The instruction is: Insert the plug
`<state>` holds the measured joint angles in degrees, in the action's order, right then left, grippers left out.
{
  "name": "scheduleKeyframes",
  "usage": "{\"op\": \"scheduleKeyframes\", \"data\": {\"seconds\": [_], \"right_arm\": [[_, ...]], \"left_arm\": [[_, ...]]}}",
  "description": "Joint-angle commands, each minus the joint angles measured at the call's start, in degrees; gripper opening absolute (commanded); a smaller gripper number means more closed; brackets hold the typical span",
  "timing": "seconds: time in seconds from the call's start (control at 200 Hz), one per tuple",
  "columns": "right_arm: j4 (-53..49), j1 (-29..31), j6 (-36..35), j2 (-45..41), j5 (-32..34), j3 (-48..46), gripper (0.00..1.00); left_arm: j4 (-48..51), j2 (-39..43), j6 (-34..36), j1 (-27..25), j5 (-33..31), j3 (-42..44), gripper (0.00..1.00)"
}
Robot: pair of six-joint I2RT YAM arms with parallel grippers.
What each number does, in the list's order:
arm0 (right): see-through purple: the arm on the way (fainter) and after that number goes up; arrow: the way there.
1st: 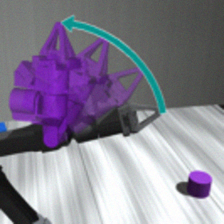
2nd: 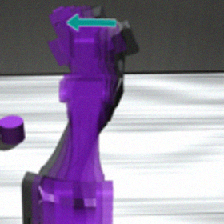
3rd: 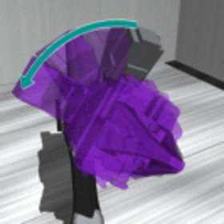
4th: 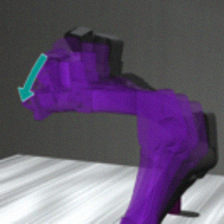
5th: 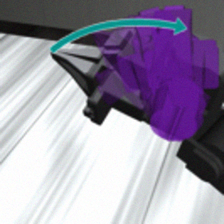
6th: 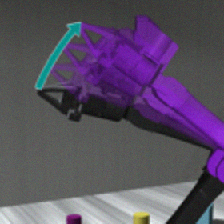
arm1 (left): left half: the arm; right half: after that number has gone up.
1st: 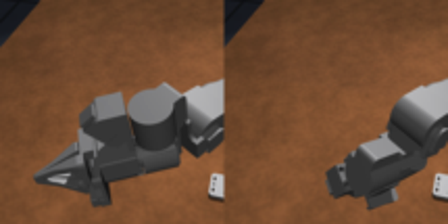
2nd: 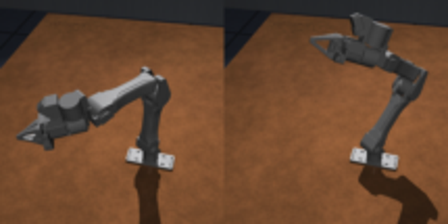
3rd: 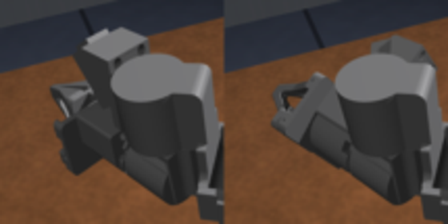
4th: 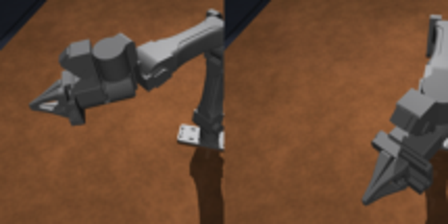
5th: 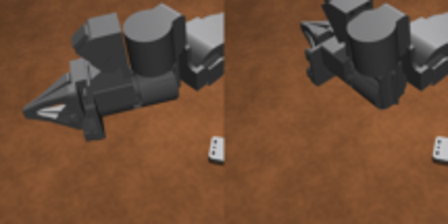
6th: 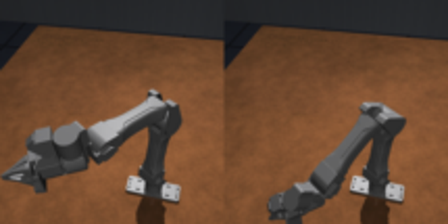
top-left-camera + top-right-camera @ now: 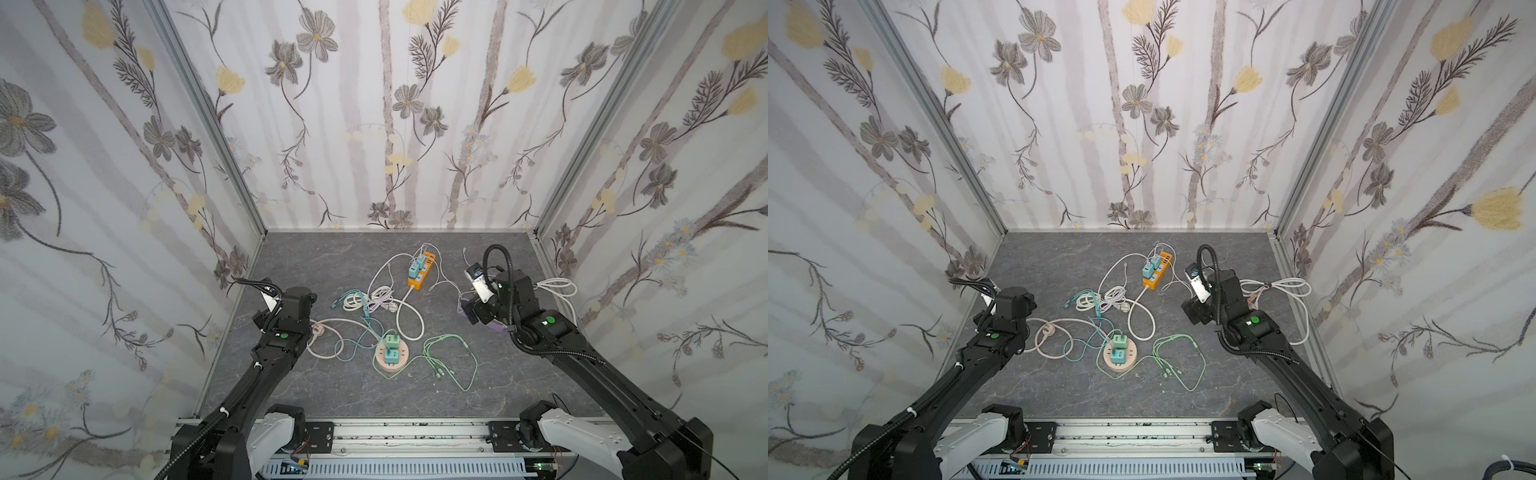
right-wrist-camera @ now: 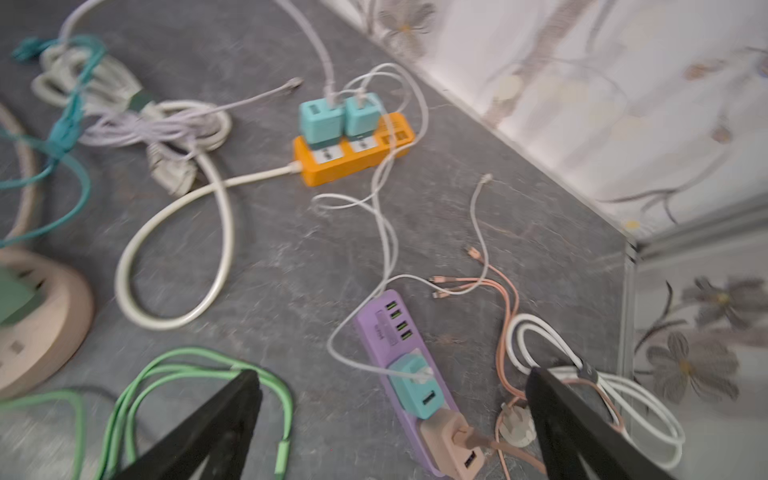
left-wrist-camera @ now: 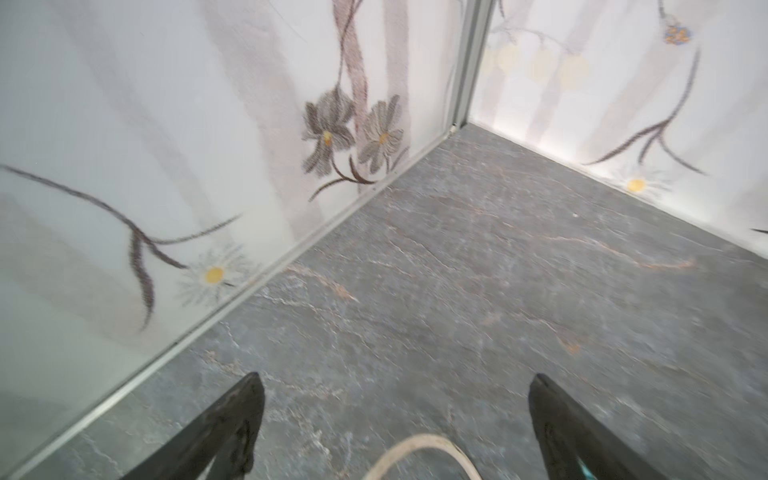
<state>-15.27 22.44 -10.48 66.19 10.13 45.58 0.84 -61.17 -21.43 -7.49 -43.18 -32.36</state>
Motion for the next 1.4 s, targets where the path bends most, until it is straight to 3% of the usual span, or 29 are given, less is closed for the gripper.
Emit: {"op": "scheduleKeyframes", "data": {"seconds": [0.0, 0.205, 0.37, 0.535, 0.63, 0.77, 0.904, 0.939, 0.984, 1.024, 1.069, 1.139, 1.234, 1.394], "right_arm": [[17.36, -6.53, 17.05, -3.21, 8.05, -6.92, 0.99], [22.74, -15.53, 25.33, -4.88, 19.82, -17.5, 0.99], [38.2, -21.02, 23.86, -4.02, 12.13, -25.19, 0.99], [59.55, -22.26, 20.41, 3.38, 3.88, -31.64, 0.99], [60.2, -22.26, 15.43, 4.66, -0.81, -30.52, 0.99], [72.91, -22.42, 12.24, 11.62, -4.32, -32.64, 0.99], [85.7, -22.44, 11.54, 22.66, -6.31, -32.83, 0.99], [82.28, -22.68, 11.89, 21.15, -6.61, -32.28, 0.99], [74.24, -22.74, 12.76, 18.31, -4.52, -30.59, 0.99], [71.2, -22.99, 14.13, 18.9, -1.57, -28.59, 0.99], [70.61, -22.81, 14.41, 21.16, 0.76, -26.16, 0.99], [63.5, -21.43, 13.45, 19.79, 2.19, -23.82, 0.99], [68.42, -21.47, 13.05, 21.05, 1.94, -25.14, 0.99], [67.93, -21.02, 12.48, 20.9, 1.76, -25.02, 0.99]], "left_arm": [[-8.08, -3.0, 5.83, 2.98, -5.07, 0.8, 1.0], [-11.09, -9.41, 8.56, 5.27, 5.07, 2.97, 1.0], [-19.4, -16.15, 13.06, 5.9, 19.2, 3.37, 1.0], [-34.24, -22.28, 18.34, 5.93, 25.51, 3.43, 1.0], [-37.86, -26.22, 19.46, 5.31, 30.33, 2.63, 1.0], [-43.26, -26.17, 21.54, 3.7, 30.56, 5.95, 1.0], [-60.57, -30.59, 21.14, 3.84, 27.08, 12.12, 1.0], [-52.77, -27.96, 19.77, 3.76, 27.53, 10.7, 1.0], [-57.94, -29.92, 19.86, 4.72, 28.08, 11.41, 1.0], [-52.69, -28.15, 18.75, 4.87, 28.49, 10.47, 1.0], [-57.08, -29.67, 19.52, 4.98, 28.22, 11.22, 1.0], [-55.43, -29.02, 19.3, 4.94, 28.48, 11.02, 1.0], [-55.5, -29.04, 19.26, 4.95, 28.6, 11.07, 1.0], [-54.33, -28.61, 18.99, 4.97, 28.74, 10.88, 1.0]]}}
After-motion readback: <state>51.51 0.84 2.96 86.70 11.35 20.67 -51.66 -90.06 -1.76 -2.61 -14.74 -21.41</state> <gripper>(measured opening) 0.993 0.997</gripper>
